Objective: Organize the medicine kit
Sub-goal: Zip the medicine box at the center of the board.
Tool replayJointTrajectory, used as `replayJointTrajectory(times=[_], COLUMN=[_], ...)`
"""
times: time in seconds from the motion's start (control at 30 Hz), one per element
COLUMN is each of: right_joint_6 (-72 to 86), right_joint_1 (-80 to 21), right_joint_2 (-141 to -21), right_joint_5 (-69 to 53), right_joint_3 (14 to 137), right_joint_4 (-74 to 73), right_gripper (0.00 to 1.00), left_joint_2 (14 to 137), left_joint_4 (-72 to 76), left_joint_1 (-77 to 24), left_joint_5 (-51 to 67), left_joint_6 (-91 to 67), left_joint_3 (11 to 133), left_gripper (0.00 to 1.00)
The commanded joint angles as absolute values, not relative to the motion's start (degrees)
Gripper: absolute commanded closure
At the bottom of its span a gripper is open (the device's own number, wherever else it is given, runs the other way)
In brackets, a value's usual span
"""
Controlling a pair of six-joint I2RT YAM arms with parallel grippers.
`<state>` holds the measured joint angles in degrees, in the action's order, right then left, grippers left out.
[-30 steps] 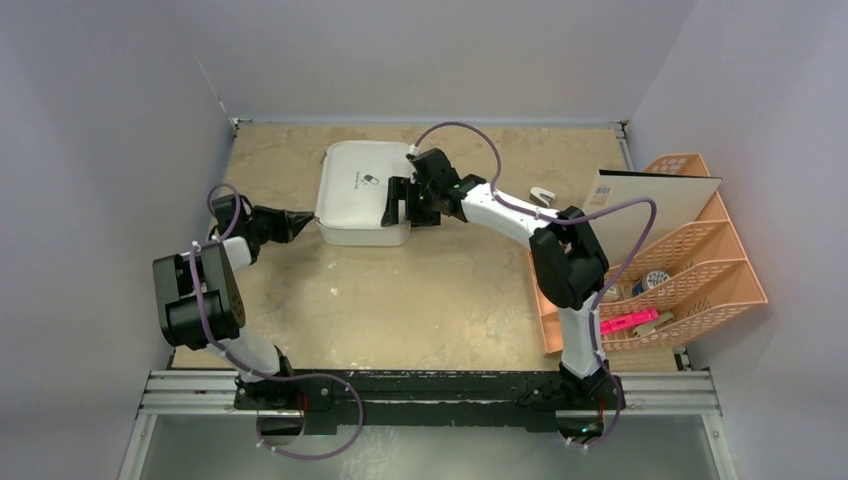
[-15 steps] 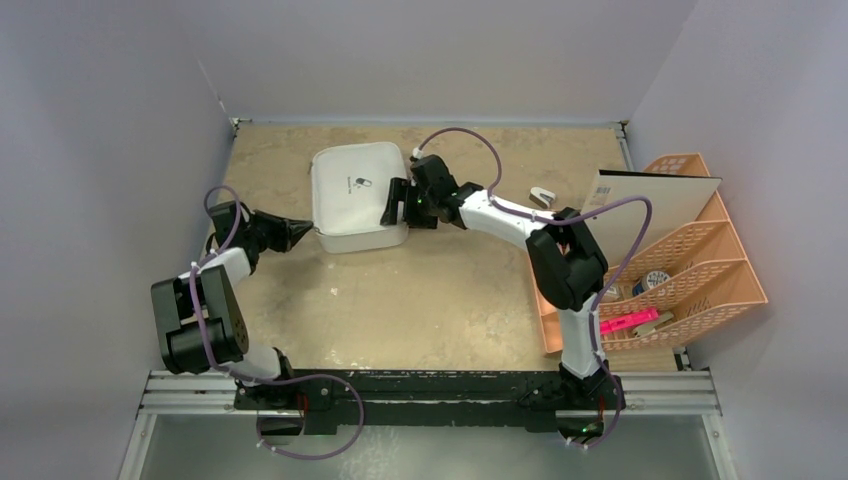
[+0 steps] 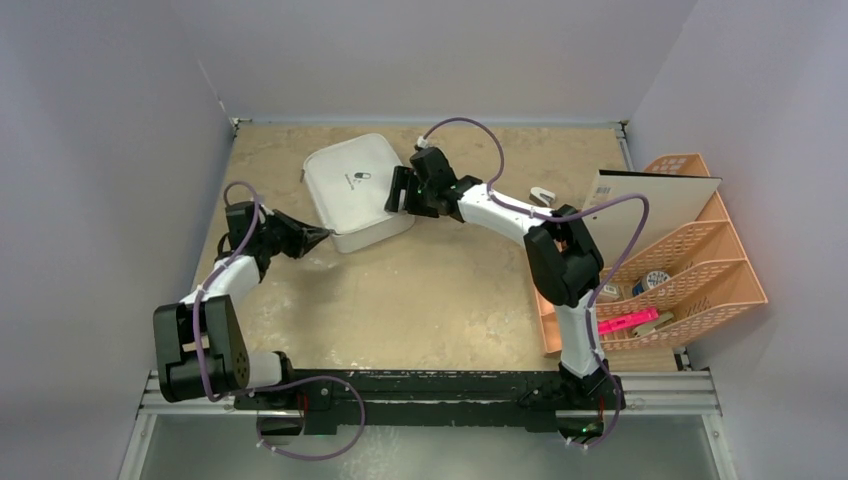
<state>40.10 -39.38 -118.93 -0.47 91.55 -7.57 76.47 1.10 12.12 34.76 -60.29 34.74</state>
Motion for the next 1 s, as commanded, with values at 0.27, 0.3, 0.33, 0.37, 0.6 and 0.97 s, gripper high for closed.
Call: replayJointTrajectory(times=[0.27,0.3,0.33,0.37,0.6,0.97], right_joint_6=[38.7,38.8,39.0,39.2,37.1,29.8], right_joint_1=[-40.0,-40.0,-40.0,-40.1,-39.5,-39.6], right_joint_2=[-119.2,-119.3,-119.4,-119.4,-117.6,-108.1], right_joint_5=[0.5,0.4,0.3,0.3,-0.2,-0.6], right_joint_3=[94.7,94.5,94.1,93.6,94.6,94.1], right_joint_4=[-8.7,-8.7,-8.2,-7.5,-11.6,-17.0], right_gripper=[0.23,0.23,0.23,0.23,0.21,0.01], left_joint_2=[74.2,74.4,74.7,74.9,74.6,69.2], left_joint_4=[-6.3,-6.5,-6.9,-7.5,-11.2,-24.0], left_joint_1=[2.3,1.9,1.6,0.9,-1.7,1.6], left_joint_5=[32.0,32.1,32.6,32.7,34.5,20.4], left_joint_6=[-49.1,-47.6,-46.0,-44.3,-39.7,-35.5], left_joint_3=[35.2,35.5,36.0,36.6,42.0,53.9], left_gripper=[1.0,1.0,1.0,0.99,0.88,0.45])
